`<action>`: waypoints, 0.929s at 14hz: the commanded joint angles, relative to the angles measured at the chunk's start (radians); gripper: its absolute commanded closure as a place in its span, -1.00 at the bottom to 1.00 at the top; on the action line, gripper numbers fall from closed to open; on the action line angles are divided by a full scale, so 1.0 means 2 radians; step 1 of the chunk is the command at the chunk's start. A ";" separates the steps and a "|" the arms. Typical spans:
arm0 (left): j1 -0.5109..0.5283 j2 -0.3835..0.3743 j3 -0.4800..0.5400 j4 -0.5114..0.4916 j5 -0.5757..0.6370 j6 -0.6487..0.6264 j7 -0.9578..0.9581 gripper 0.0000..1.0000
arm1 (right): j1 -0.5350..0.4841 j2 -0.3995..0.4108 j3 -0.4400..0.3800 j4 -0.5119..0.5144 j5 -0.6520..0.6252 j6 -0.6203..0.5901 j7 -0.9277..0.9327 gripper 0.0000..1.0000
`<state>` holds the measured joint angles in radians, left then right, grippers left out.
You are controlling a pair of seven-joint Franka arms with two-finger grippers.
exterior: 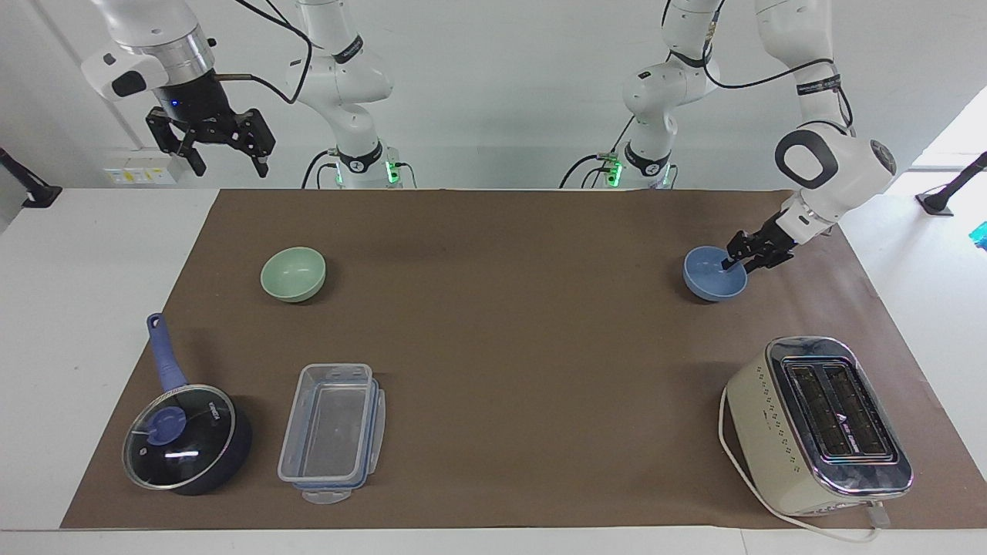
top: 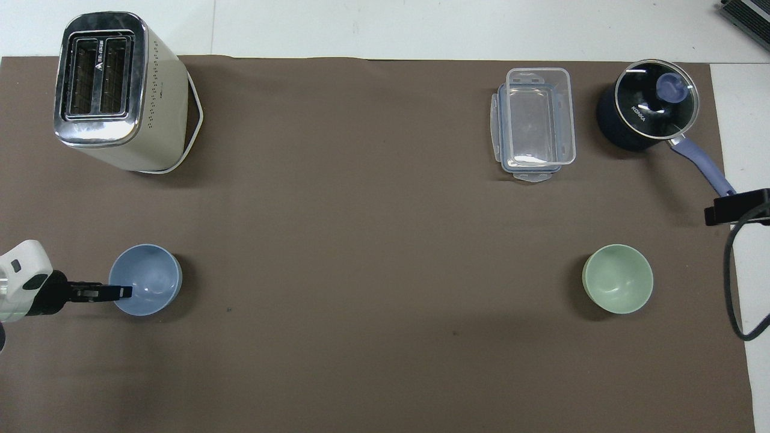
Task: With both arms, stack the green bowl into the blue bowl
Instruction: 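Reach the left gripper toward the rim of the blue bowl, then grip the blue bowl rim and slide it toward the table center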
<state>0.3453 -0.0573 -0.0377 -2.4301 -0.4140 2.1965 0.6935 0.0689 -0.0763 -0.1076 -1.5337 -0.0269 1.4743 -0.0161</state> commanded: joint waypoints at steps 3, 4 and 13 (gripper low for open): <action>-0.012 -0.019 0.002 -0.004 -0.011 -0.039 0.008 1.00 | -0.003 -0.009 0.002 -0.009 -0.005 0.005 -0.007 -1.00; -0.021 -0.024 0.002 0.002 -0.011 -0.051 0.005 1.00 | -0.003 -0.009 0.002 -0.009 -0.005 0.005 -0.007 -1.00; -0.267 -0.018 -0.004 0.054 -0.003 0.028 -0.330 1.00 | -0.005 -0.010 0.001 -0.009 -0.006 -0.002 -0.007 -1.00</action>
<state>-0.0738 -0.1214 -0.0616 -2.3312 -0.4202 2.1783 0.1910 0.0686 -0.0763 -0.1078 -1.5337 -0.0269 1.4734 -0.0161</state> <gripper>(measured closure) 0.956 0.000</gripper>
